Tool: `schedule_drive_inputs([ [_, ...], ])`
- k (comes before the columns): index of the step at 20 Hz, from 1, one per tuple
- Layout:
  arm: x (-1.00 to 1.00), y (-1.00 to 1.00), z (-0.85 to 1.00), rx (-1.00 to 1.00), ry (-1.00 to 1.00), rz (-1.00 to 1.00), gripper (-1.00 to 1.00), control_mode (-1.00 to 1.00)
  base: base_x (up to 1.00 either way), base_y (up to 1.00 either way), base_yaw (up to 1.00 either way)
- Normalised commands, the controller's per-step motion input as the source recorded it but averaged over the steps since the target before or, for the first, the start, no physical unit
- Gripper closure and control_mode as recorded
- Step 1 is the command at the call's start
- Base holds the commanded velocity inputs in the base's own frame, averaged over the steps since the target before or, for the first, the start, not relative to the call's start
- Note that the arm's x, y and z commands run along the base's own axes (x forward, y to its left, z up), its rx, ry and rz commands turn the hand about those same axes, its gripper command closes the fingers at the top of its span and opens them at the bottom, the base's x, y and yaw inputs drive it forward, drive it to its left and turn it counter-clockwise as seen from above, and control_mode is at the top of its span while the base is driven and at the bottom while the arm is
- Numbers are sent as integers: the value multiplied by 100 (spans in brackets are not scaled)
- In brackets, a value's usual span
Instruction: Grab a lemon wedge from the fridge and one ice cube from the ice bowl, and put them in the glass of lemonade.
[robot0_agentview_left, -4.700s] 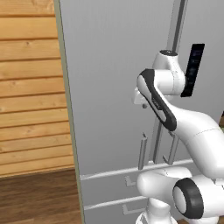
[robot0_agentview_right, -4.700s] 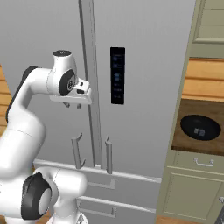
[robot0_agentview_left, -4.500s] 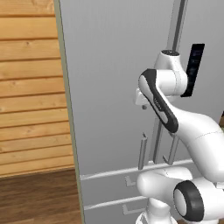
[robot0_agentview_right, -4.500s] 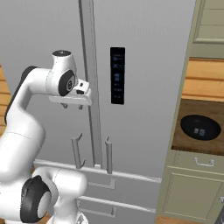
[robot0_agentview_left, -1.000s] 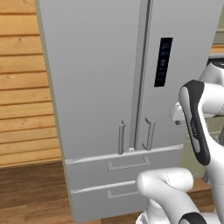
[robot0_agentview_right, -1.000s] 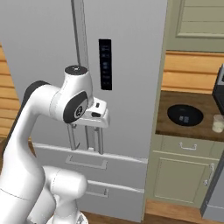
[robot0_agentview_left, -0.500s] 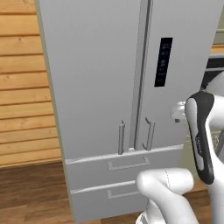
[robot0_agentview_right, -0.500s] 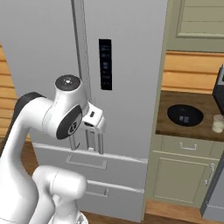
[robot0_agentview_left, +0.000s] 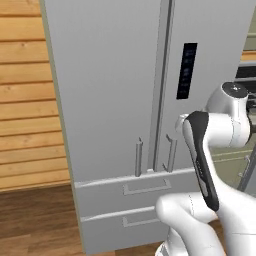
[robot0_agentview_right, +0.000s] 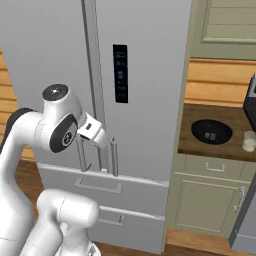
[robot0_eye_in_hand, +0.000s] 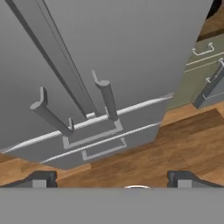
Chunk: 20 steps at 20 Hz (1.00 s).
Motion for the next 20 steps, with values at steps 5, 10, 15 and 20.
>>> schedule_drive_inputs([
  [5,82,6,-27,-3,-2,4,-100,-100,0,0,0],
  [10,37,-13,-28,-10,1,22,-100,-100,0,0,0],
  [15,20,-31,-34,-6,0,23,-100,-100,0,0,0],
  [20,4,-20,-33,-1,0,19,-100,-100,0,0,0],
])
